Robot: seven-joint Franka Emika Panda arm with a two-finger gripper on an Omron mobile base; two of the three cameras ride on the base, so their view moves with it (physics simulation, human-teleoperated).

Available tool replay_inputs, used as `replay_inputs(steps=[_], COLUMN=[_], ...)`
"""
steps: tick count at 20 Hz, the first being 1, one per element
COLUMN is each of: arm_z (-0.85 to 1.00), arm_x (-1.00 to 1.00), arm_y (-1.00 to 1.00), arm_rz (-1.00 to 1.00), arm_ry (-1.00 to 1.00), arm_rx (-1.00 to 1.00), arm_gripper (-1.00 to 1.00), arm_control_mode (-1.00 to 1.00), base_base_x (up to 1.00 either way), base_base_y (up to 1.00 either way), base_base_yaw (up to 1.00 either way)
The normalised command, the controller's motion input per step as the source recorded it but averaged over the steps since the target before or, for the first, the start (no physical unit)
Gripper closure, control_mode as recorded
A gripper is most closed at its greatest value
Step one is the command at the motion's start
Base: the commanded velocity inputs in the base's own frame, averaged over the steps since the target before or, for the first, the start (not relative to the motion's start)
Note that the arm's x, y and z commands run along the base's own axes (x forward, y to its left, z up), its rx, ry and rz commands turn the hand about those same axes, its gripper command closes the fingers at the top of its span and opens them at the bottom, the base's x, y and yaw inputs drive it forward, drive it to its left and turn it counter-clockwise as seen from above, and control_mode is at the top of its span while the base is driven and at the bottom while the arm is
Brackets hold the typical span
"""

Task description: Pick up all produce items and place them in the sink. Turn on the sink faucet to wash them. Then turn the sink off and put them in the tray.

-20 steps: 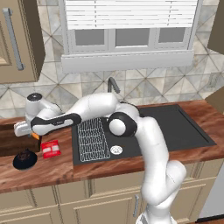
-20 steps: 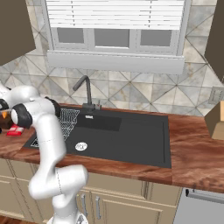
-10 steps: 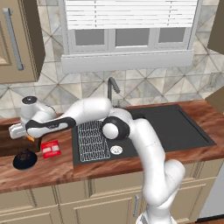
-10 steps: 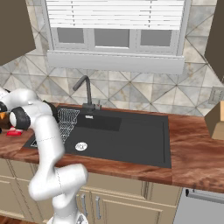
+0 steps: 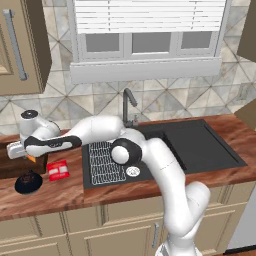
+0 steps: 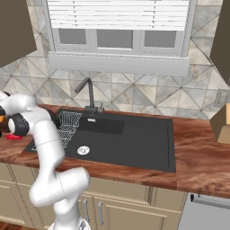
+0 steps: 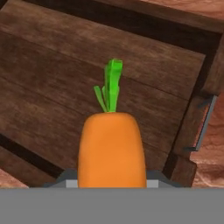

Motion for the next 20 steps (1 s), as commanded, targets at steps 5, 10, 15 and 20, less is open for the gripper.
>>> replay_inputs(steps=[5,10,15,20], arm_z=[-0.16,-0.11,0.0,0.01], arm_x=[0.2,0.14,0.09,0.02], arm_y=[0.03,0.02,0.11,0.12], arm_rz=[0.0,0.0,0.0,0.0], arm_ry=[0.0,0.0,0.0,0.0], arm_rx=[0.0,0.0,0.0,0.0], arm_gripper=[1.0,-1.0,-1.0,-1.0], arm_control_mode=[-1.0,-1.0,-1.0,-1.0], base_base_x=[0.0,0.0,0.0,0.0], base_base_y=[0.0,0.0,0.0,0.0], base_base_yaw=[0.0,0.0,0.0,0.0])
